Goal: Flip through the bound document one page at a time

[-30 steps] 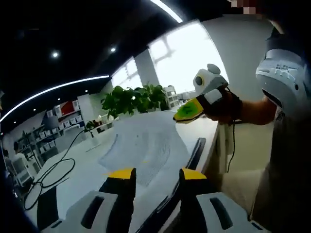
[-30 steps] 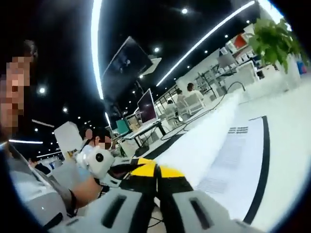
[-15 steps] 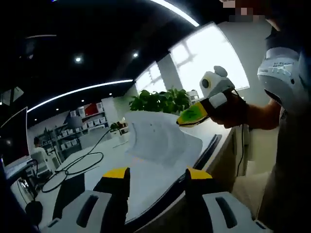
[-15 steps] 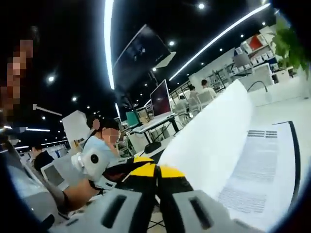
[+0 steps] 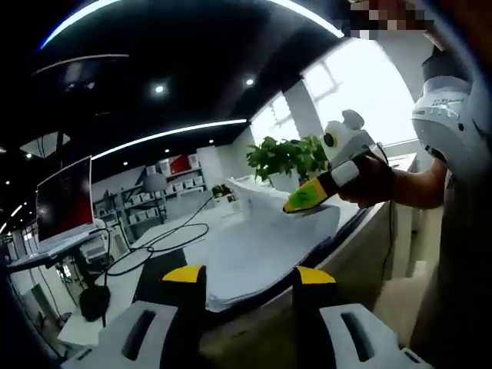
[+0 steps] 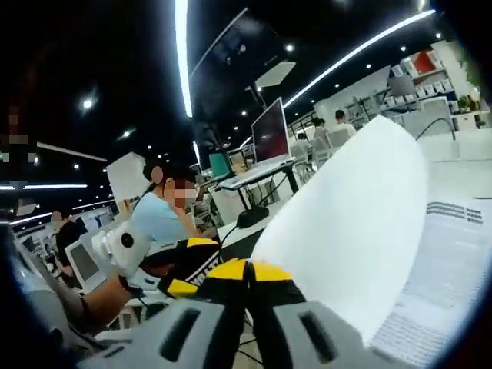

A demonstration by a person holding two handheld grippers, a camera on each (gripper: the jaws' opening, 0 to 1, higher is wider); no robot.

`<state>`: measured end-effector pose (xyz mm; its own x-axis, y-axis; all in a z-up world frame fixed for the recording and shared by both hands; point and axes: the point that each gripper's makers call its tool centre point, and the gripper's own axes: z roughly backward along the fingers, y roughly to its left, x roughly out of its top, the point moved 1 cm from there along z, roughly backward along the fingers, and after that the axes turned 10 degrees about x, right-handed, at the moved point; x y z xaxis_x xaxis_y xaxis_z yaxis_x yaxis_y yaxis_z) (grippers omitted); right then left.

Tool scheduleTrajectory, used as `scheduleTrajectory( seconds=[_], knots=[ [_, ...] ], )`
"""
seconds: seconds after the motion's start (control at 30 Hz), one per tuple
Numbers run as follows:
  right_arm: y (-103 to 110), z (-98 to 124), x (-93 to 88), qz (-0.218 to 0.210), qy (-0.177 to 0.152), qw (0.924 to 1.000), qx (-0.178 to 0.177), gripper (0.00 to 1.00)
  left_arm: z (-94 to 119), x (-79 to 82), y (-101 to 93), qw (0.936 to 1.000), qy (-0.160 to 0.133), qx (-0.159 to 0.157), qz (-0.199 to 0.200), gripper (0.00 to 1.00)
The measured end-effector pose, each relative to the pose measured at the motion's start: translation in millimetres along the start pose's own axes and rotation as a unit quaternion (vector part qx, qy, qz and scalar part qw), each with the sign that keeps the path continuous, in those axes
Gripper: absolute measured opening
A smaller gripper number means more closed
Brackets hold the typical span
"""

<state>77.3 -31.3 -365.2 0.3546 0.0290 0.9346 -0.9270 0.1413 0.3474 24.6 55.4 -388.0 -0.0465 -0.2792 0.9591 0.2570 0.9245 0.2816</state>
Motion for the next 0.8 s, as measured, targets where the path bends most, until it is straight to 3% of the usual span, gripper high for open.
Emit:
scheduleTrajectory(
  seconds=[0.43,0.8],
  knots=[
    [-2.1,-50.2,-27.1,-0.012,0.071,0.9973,0.013,0.01,30.6,-24.0,28.7,0.9988,0.021,0.045,0.004,0.42],
    [-5.0,-75.5,-35.6,-0.001,0.112,0.9935,0.016,0.01,51.4,-37.7,43.8,0.9959,0.036,0.081,0.017,0.41]
  ],
)
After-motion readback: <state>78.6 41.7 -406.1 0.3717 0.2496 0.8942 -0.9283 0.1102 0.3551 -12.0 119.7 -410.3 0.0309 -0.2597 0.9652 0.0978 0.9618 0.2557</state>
